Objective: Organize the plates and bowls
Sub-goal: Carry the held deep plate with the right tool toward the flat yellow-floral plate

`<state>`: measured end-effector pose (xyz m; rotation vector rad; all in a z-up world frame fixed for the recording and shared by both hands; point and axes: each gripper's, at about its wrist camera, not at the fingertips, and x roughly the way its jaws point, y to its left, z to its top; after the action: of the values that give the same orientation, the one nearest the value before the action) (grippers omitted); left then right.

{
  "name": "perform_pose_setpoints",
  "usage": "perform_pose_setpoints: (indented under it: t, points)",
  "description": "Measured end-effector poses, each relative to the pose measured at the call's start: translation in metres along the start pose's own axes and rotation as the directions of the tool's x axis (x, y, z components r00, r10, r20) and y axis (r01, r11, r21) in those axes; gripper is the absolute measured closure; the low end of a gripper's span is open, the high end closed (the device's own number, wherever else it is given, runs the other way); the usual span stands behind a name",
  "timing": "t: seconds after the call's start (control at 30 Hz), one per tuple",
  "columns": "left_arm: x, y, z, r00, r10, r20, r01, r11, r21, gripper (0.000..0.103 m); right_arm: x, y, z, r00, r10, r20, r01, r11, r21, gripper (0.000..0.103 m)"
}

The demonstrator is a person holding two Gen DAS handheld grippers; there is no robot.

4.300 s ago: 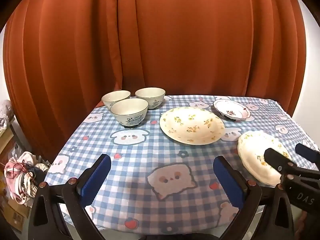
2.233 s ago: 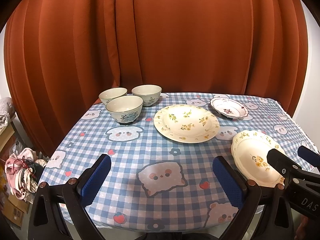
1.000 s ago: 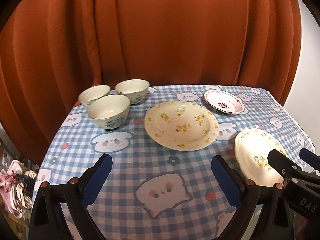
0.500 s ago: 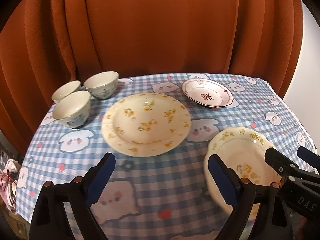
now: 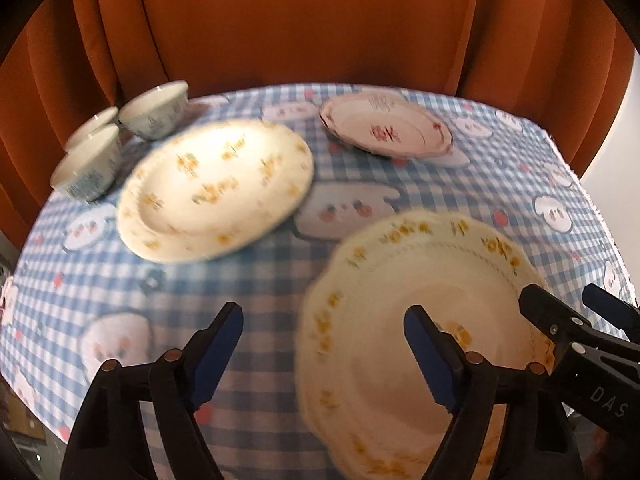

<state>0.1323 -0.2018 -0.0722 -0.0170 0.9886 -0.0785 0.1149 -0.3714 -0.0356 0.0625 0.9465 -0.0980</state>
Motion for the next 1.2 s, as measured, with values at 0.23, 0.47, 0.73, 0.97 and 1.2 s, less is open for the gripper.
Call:
perform_pose_setpoints:
  t: [0.23,0.47,0.73,0.97,1.2]
  points:
    - [0.024,-0.021,-0.009,0.997,0.022,-0.079,-0.024,0.999,-0.029,0.025,0.032,-0.020,-0.004,0.994,0.034,-0.101,-0.037,0.999,-0.035,0.019]
    - [0.033,-0.027,-0.011,0.991,0.077,-0.105,-0.082,0.996,-0.041,0.025,0.054,-0.023,-0.007,0.980,0.098,-0.176,-0.110,0.992,-0.064,0.031]
    - [0.038,-0.025,-0.009,0.987,0.078,-0.139,-0.087,0.995,-0.056,0.025,0.066,-0.018,-0.004,0.966,0.132,-0.220,-0.154,0.984,-0.086,0.039]
    - [0.038,-0.022,-0.007,0.982,0.074,-0.174,-0.088,0.993,-0.075,0.025,0.067,-0.018,-0.002,0.961,0.125,-0.247,-0.148,0.986,-0.074,0.040]
    - [0.025,-0.010,-0.006,0.985,0.076,-0.154,-0.089,0.993,-0.079,0.025,0.056,-0.006,0.000,0.968,0.123,-0.218,-0.147,0.984,-0.100,0.039]
